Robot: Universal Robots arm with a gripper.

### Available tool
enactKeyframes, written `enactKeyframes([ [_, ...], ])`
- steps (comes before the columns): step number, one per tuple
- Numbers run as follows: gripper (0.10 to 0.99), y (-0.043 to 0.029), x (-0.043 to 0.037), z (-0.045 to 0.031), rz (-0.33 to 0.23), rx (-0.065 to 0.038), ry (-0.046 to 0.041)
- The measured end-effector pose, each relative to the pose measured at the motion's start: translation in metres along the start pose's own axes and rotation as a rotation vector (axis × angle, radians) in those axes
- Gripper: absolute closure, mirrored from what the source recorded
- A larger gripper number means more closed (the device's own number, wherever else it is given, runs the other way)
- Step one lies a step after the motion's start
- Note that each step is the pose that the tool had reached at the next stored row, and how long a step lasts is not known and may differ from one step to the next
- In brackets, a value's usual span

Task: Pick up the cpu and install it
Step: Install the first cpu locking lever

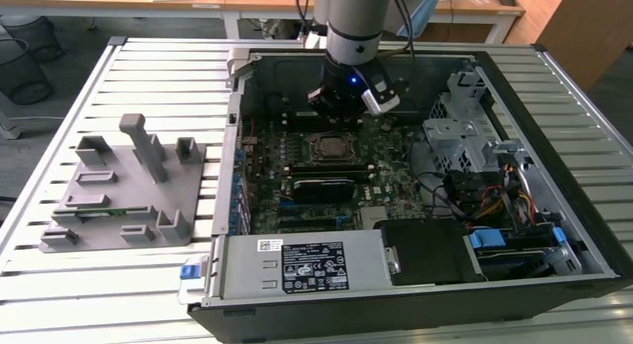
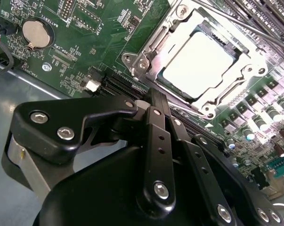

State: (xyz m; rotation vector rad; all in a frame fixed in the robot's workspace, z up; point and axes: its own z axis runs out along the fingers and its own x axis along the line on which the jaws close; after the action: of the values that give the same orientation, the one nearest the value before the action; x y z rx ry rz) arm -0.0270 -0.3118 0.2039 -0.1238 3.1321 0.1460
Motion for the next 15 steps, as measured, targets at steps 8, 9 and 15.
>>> enactKeyframes([
  [8,0.98,-0.0005,-0.0013,0.0041,0.0,0.0,0.0],
  [9,0.98,-0.0005,-0.0015,0.0045,0.0,0.0,0.0001],
  [15,0.98,-0.0007,-0.0021,0.0052,0.0,0.002,0.0002],
])
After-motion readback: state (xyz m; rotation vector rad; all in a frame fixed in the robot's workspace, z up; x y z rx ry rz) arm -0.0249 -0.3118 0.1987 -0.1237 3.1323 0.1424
